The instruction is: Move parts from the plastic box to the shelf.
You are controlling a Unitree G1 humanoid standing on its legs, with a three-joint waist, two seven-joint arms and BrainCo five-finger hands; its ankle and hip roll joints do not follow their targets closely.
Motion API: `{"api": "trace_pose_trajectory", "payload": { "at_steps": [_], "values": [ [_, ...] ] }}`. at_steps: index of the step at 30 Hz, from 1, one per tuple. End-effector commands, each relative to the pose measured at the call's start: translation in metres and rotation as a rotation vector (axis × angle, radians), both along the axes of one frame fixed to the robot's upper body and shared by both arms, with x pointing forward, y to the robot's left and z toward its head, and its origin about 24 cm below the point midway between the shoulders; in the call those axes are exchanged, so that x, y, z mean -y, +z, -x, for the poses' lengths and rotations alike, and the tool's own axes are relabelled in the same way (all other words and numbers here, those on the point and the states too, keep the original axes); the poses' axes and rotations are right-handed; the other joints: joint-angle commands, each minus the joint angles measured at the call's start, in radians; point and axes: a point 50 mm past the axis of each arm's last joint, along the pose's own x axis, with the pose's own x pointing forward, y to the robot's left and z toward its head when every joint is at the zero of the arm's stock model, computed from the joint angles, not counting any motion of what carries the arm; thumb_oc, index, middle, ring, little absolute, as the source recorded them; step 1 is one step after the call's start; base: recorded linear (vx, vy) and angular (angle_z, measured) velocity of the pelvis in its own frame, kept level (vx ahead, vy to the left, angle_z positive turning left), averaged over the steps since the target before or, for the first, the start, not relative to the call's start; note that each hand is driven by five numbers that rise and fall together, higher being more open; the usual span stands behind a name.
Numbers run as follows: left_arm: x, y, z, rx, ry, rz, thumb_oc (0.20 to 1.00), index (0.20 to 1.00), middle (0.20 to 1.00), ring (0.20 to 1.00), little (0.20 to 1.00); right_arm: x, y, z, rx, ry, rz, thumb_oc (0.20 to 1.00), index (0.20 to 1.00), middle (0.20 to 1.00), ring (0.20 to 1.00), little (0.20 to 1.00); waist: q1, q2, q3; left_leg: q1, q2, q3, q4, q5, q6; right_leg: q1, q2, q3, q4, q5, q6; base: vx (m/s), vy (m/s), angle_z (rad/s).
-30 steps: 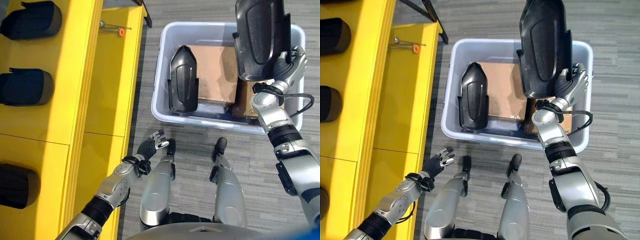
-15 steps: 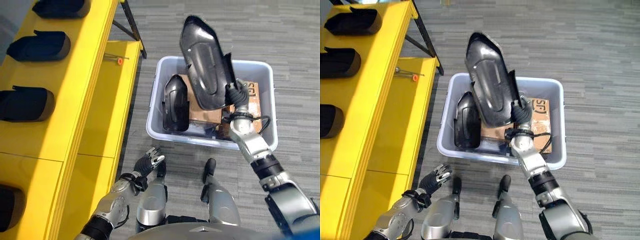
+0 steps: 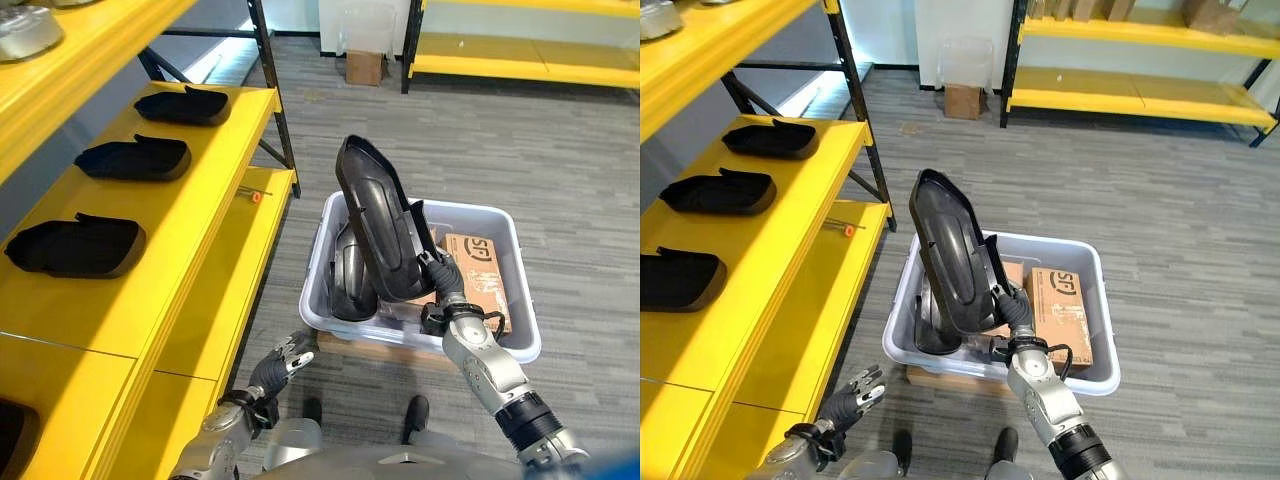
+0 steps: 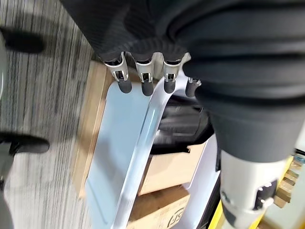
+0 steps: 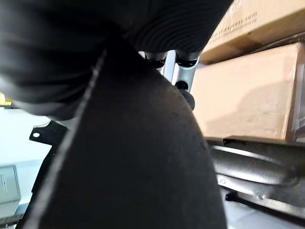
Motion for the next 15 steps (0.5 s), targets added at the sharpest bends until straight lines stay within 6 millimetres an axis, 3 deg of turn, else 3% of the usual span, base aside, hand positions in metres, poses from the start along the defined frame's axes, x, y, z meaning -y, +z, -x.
{"api": "trace_pose_trajectory", "payload": {
  "at_steps": [1, 2, 5, 8, 11, 15],
  "values": [
    [0.009, 0.017, -0.019, 0.079, -0.067, 0.015, 1.000, 1.000, 1.000, 1.000, 1.000, 0.003, 0.045, -0.024, 0.196, -0.011, -0.077, 0.200, 0.200, 0.200, 0.200, 0.200, 0.010, 0.059, 0.029, -0.006, 0.089, -0.002, -0.053, -0.003, -0.003, 0.106, -0.049, -0.062, 0.117, -0.113, 0.116, -0.05, -0.041, 0.03],
    [0.013, 0.016, -0.021, 0.054, -0.105, 0.002, 1.000, 1.000, 1.000, 1.000, 1.000, 0.007, 0.042, -0.020, 0.190, -0.056, -0.075, 0.200, 0.200, 0.200, 0.200, 0.200, -0.010, 0.051, 0.021, -0.012, 0.055, -0.049, -0.053, -0.006, 0.016, 0.113, 0.033, 0.004, 0.138, -0.171, 0.083, -0.03, -0.052, 0.18],
    [0.020, 0.016, -0.022, 0.040, -0.172, -0.008, 1.000, 1.000, 1.000, 1.000, 1.000, 0.012, 0.043, -0.020, 0.193, -0.109, -0.069, 0.200, 0.200, 0.200, 0.200, 0.200, -0.034, 0.046, 0.026, -0.012, 0.010, -0.123, -0.053, 0.002, 0.030, 0.101, 0.170, 0.101, 0.185, -0.234, 0.007, -0.02, -0.045, 1.25],
    [0.028, 0.016, -0.023, 0.043, -0.207, 0.004, 1.000, 1.000, 1.000, 1.000, 1.000, 0.014, 0.044, -0.021, 0.191, -0.129, -0.061, 0.200, 0.200, 0.200, 0.200, 0.200, -0.056, 0.049, 0.033, -0.009, -0.019, -0.172, -0.053, 0.015, 0.033, 0.087, 0.275, 0.193, 0.201, -0.254, -0.040, -0.02, -0.061, 1.26],
    [0.029, 0.016, -0.024, 0.029, -0.205, 0.004, 1.000, 1.000, 1.000, 1.000, 1.000, 0.017, 0.042, -0.021, 0.187, -0.094, -0.043, 0.200, 0.200, 0.200, 0.200, 0.200, -0.056, 0.045, 0.040, -0.010, -0.050, -0.221, -0.053, 0.024, 0.031, 0.113, 0.283, 0.237, 0.125, -0.216, -0.042, -0.03, -0.119, 0.79],
    [0.036, 0.017, -0.019, 0.033, -0.198, 0.053, 1.000, 1.000, 1.000, 1.000, 1.000, 0.012, 0.049, -0.021, 0.221, -0.036, -0.016, 0.200, 0.200, 0.200, 0.200, 0.200, -0.038, 0.062, 0.059, -0.038, -0.034, -0.233, -0.053, 0.058, 0.011, 0.126, 0.267, 0.240, 0.087, -0.198, -0.042, -0.09, -0.070, 0.09]
  ]
}}
